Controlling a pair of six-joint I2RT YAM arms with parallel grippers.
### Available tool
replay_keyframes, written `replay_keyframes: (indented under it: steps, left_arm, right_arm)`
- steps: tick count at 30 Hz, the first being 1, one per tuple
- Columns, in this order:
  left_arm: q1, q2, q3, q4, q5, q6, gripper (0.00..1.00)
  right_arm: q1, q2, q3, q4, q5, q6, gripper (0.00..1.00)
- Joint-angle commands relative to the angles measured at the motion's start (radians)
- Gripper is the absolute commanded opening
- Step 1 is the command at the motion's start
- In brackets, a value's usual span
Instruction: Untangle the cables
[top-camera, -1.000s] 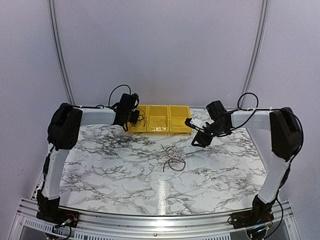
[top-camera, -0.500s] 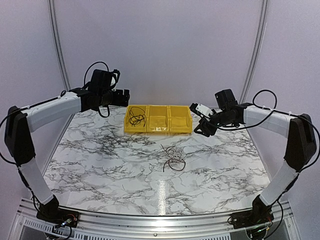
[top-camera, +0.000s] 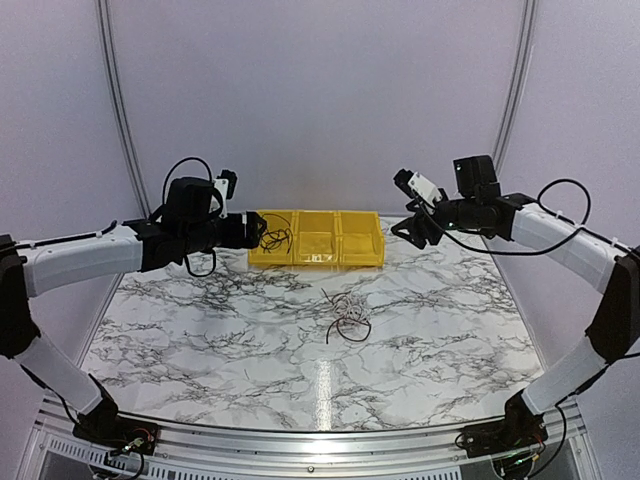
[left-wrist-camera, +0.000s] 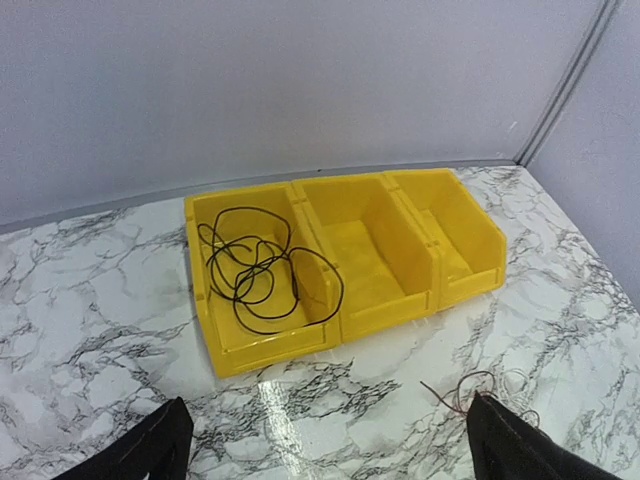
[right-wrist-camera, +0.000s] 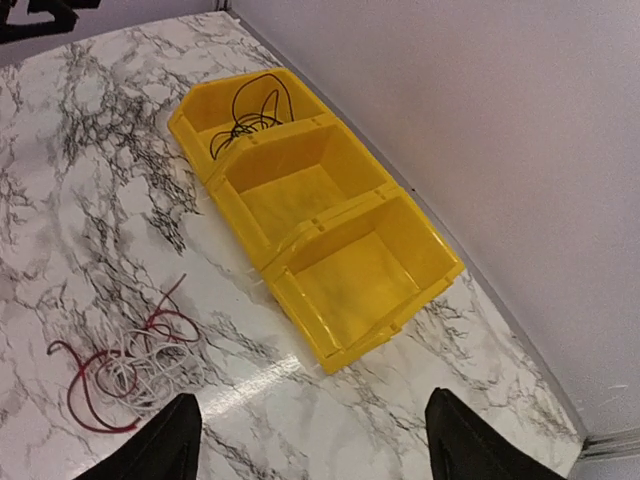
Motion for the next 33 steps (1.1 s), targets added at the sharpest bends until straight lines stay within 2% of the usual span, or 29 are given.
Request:
replay_keyframes:
  steps: [1, 3, 6, 8, 10, 12, 16, 21, 28, 33]
  left_arm:
    - [0.011, 0.068, 0.06, -0.078, -0.147, -0.049, 0.99]
    - [0.016, 0.057, 0.029, -0.07, -0.19, -0.099, 0.99]
    - [0.054, -0.019, -0.136, 0.129, -0.121, -0.161, 0.99]
    - [0.051, -0.025, -0.186, 0.214, -0.013, -0.04, 0.9]
    - [0.024, 0.006, -0.167, 0.214, 0.069, 0.038, 0.82]
    - [-0.007, 0.041, -0.149, 0.213, 0.217, 0.08, 0.77]
    - [-0.089, 0.107, -0.122, 0.212, 0.344, 0.119, 0.69]
    - [-0.134, 0.138, -0.116, 0.208, 0.335, 0.096, 0.69]
    - [-0.153, 0.12, -0.115, 0.196, 0.318, 0.104, 0.69]
    - [-0.162, 0.116, -0.111, 0.187, 0.307, 0.115, 0.69]
  right_arm:
    - [0.026, 0.073, -0.019, -0.125, -0.151, -0.121, 0.7]
    - [0.041, 0.078, -0.062, -0.13, -0.161, -0.15, 0.62]
    - [0.075, 0.064, -0.142, -0.111, -0.195, -0.18, 0.58]
    - [0.108, 0.069, -0.185, -0.12, -0.214, -0.218, 0.57]
    - [0.147, 0.097, -0.213, -0.102, -0.172, -0.236, 0.56]
    - [0.162, 0.138, -0.22, -0.064, -0.132, -0.199, 0.55]
    - [0.158, 0.266, -0.105, -0.068, -0.118, -0.086, 0.49]
    - [0.133, 0.406, 0.013, -0.073, -0.174, 0.048, 0.5]
    - [0.098, 0.508, 0.099, -0.096, -0.237, 0.153, 0.51]
    - [0.075, 0.55, 0.126, -0.109, -0.295, 0.175, 0.43]
